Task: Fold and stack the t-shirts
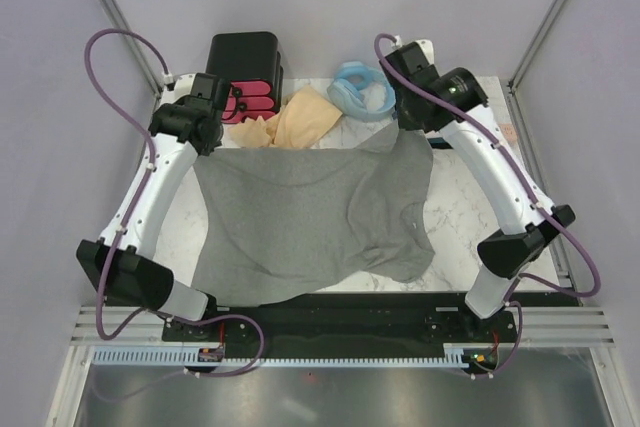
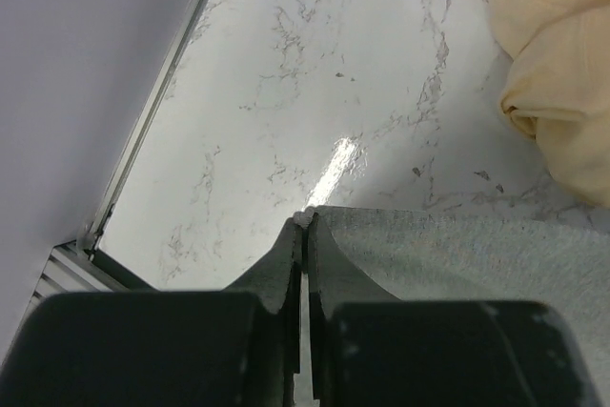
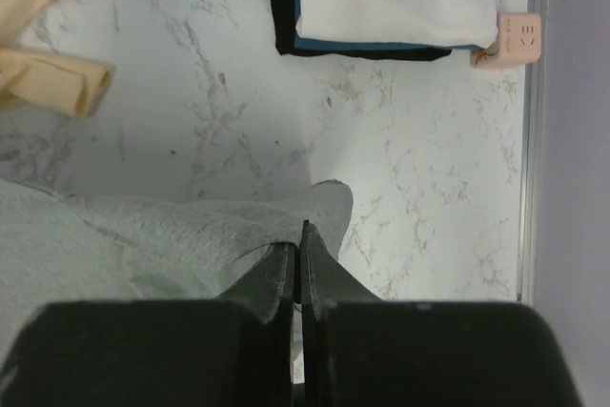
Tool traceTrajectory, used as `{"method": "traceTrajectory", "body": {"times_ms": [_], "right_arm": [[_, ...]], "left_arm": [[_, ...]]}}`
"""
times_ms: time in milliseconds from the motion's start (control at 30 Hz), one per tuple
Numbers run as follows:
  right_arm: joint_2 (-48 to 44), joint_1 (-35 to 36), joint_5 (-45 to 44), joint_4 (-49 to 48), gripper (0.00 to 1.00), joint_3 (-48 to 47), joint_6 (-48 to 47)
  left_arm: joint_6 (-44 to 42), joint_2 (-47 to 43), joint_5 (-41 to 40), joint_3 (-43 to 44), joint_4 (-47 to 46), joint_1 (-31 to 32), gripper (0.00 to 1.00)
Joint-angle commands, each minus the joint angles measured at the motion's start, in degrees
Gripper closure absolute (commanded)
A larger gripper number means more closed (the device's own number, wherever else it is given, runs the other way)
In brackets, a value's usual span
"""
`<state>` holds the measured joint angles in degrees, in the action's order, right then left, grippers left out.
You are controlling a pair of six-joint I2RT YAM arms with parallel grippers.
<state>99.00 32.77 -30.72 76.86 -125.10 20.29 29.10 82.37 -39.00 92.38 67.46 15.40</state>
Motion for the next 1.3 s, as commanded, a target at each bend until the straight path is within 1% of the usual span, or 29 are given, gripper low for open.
{"method": "traceTrajectory", "body": {"times_ms": [0,33,200,367,567,700,933,1133,1267], "right_arm": [[0.8,-0.3,-4.1,-4.3,1.0,4.9,-1.0],[1.4,-0.3,-4.0,-4.9,1.0,7.0,-1.0],[5.2,-0.8,-5.0,-6.9,1.0,10.7,-1.3],[10.3,-1.7,-6.9,-7.5,1.0,8.7,-1.8],[16.5,-3.7,-8.6,-8.2,1.0,4.9,-1.2],[19.6,-4.0,-10.5,-9.4,1.0,2.7,-0.7],[22.8,-4.0,-10.0,-16.9,1.0,4.2,-2.0],[22.3,-4.0,-10.7,-26.7,1.0,7.6,-3.9],[24.2,-4.0,-11.0,-31.4,1.0,6.5,-7.3]], "left_arm": [[-0.5,5.9,-3.9,0.9,-7.0,-0.6,0.98],[-0.7,6.9,-4.1,1.1,-7.9,-0.7,0.98],[-1.9,14.6,-4.5,3.9,-10.1,-1.1,0.98],[-3.9,19.8,-5.0,7.4,-12.3,-1.6,0.98],[-6.1,25.2,-5.1,13.8,-14.2,-2.8,0.98],[-7.4,27.8,-5.2,15.6,-14.9,-3.7,0.98],[-9.4,32.1,-5.1,17.8,-16.2,-4.5,0.98],[-10.9,36.5,-4.8,21.2,-16.8,-5.1,0.98],[-11.1,38.8,-4.3,23.8,-17.1,-5.6,0.98]]}}
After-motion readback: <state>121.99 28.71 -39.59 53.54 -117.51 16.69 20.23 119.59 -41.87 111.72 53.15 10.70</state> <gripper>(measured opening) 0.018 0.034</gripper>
